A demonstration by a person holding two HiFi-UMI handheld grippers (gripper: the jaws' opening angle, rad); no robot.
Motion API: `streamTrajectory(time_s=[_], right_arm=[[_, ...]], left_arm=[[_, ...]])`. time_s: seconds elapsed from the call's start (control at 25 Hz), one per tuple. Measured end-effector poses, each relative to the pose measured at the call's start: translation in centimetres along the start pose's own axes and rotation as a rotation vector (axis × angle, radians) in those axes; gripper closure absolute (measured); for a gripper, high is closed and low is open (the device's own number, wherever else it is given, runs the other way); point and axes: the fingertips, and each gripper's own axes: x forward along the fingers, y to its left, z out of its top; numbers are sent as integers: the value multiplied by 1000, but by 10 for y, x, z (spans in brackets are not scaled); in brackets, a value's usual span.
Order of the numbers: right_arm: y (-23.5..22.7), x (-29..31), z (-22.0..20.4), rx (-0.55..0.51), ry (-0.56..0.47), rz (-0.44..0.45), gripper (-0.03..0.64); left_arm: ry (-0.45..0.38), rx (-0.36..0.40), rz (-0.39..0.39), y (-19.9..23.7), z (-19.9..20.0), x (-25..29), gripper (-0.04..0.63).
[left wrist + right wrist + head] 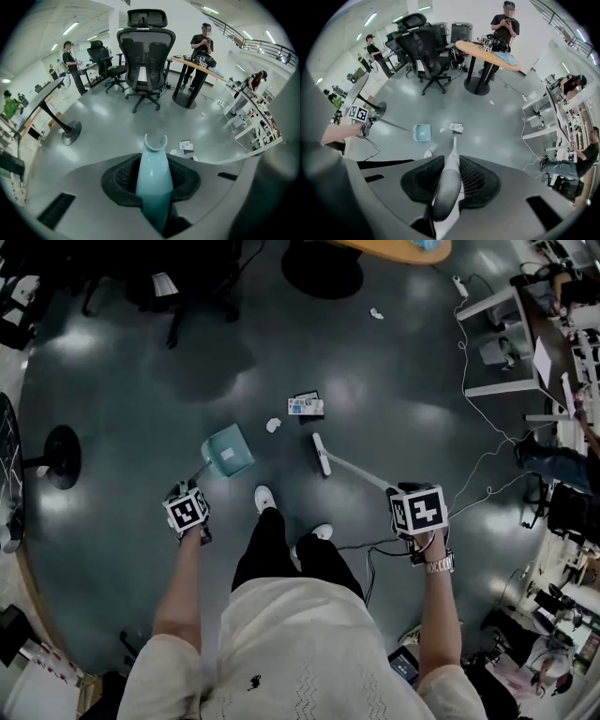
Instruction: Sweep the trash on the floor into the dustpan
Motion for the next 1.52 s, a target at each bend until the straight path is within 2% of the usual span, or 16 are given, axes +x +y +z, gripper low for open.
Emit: streamTrajectory(time_s=[0.24, 0.36, 0.6, 0.68, 1.2, 1.32, 1.52], right_arm=[[48, 32, 27, -26, -35, 19, 502], [76, 56, 36, -73, -37, 46, 502], [143, 68, 57, -232, -63, 162, 500], [158, 63, 56, -291, -43, 190, 500], [216, 40, 23, -667, -62, 317, 500], [219, 37, 21, -637, -43, 363, 499], [166, 32, 34, -353, -29, 389, 500]], left_arm=[[22, 34, -5, -6, 20, 20, 502], [33, 23, 9, -11, 23, 25, 502], [47, 1, 11, -6, 35, 35, 502], [50, 6, 11, -6, 40, 37, 502], [44, 16, 9, -11, 36, 36, 502], [39, 4, 16, -11, 34, 35, 502], [36, -11, 15, -10, 32, 34, 502]])
